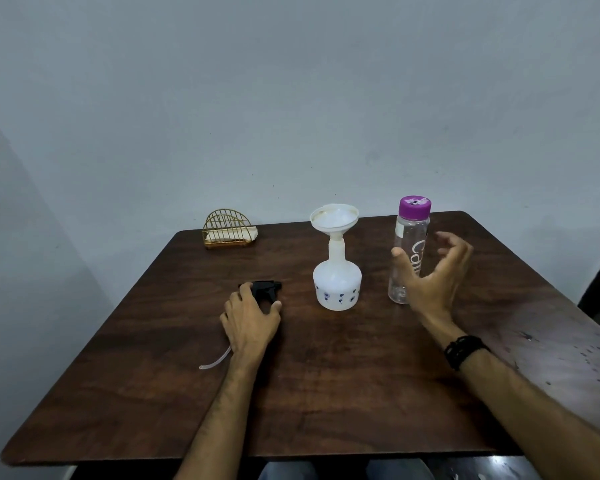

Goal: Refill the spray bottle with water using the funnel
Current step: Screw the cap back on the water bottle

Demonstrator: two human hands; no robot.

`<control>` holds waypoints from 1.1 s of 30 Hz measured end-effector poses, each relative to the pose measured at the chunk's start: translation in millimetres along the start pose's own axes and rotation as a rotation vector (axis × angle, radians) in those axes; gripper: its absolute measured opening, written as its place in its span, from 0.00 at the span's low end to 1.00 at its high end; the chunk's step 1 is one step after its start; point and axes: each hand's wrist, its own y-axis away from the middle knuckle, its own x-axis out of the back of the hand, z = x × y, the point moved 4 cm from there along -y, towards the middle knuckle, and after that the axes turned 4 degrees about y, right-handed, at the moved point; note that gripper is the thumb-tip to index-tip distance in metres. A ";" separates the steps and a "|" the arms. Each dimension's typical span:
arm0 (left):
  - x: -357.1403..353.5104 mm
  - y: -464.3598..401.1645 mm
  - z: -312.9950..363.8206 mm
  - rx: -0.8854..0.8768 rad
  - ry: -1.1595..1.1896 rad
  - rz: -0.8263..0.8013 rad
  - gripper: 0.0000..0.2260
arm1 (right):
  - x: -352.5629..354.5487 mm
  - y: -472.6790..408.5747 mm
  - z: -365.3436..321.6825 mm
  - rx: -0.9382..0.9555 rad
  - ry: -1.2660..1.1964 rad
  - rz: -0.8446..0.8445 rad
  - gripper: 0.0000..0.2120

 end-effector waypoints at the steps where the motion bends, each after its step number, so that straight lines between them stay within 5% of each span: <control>1: -0.6 -0.6 0.5 -0.006 -0.001 -0.003 0.33 | 1.2 4.7 -14.8 0.095 -0.002 0.037 0.32; 5: -3.5 -1.3 2.7 -0.026 -0.008 -0.031 0.33 | -20.5 25.6 -54.2 0.265 -0.143 -0.214 0.15; 8: -3.3 0.2 3.5 -0.041 -0.002 -0.038 0.32 | -47.0 33.0 -59.0 0.102 -0.123 -0.368 0.23; 13: -0.8 3.9 2.1 -0.067 0.049 -0.022 0.28 | -78.2 24.3 -58.6 -0.216 -0.184 -0.465 0.35; 19: -1.3 2.2 1.7 -0.075 0.046 -0.043 0.24 | -87.1 4.0 -77.8 -0.161 -0.203 -0.503 0.20; 28: -1.9 -0.4 2.3 -0.089 0.033 -0.058 0.16 | -68.7 -19.6 -100.2 -0.105 -0.413 -0.407 0.18; 33: -1.3 -0.4 1.1 -0.084 0.043 -0.036 0.14 | -32.8 -26.8 -97.9 0.031 -0.197 -0.618 0.17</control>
